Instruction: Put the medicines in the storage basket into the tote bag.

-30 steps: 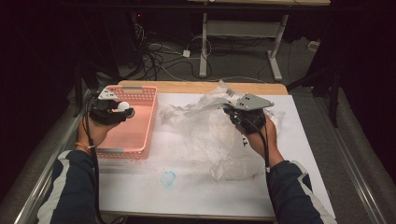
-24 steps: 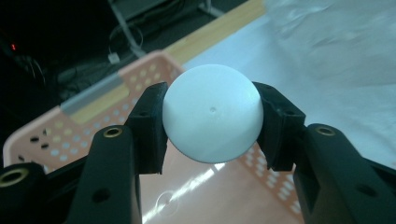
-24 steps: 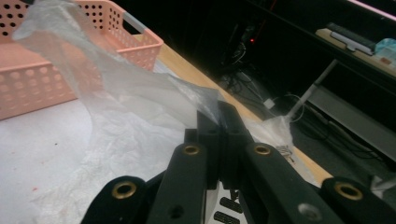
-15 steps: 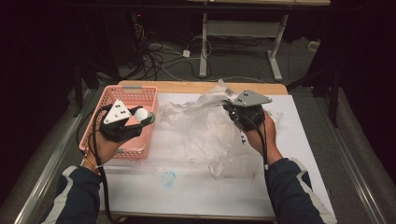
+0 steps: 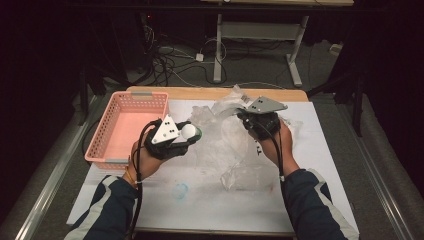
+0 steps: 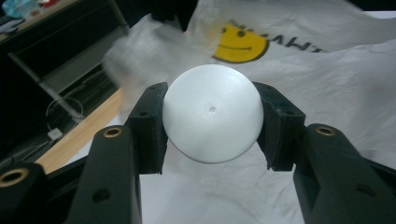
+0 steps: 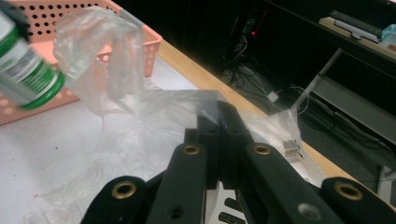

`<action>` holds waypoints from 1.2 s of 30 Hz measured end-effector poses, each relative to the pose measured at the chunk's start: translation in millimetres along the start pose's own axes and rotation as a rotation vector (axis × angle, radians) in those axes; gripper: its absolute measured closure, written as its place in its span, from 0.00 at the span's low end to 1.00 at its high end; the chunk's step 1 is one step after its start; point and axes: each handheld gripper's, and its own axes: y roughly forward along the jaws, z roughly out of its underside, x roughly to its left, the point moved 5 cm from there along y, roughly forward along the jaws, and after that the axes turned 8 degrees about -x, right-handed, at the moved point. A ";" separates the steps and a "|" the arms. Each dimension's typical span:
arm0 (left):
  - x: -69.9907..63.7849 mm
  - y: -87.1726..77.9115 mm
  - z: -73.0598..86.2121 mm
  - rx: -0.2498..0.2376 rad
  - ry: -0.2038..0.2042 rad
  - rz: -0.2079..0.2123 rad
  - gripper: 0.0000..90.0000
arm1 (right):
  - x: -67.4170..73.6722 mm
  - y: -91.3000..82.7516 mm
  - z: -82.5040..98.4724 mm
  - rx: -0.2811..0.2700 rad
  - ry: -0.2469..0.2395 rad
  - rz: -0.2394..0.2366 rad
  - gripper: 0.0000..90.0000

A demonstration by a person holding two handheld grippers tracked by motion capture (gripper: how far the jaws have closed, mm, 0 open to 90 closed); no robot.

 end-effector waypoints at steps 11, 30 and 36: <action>-25.3 23.1 -8.8 -0.012 0.005 0.082 0.54 | -4.6 -1.6 0.7 -0.010 0.036 0.009 1.00; -29.6 146.2 55.0 0.143 -0.121 0.005 0.53 | 16.1 5.6 25.2 0.036 0.089 -0.099 1.00; -29.8 141.3 49.1 0.125 -0.131 -0.003 0.42 | 25.0 8.8 37.2 0.073 0.076 -0.125 1.00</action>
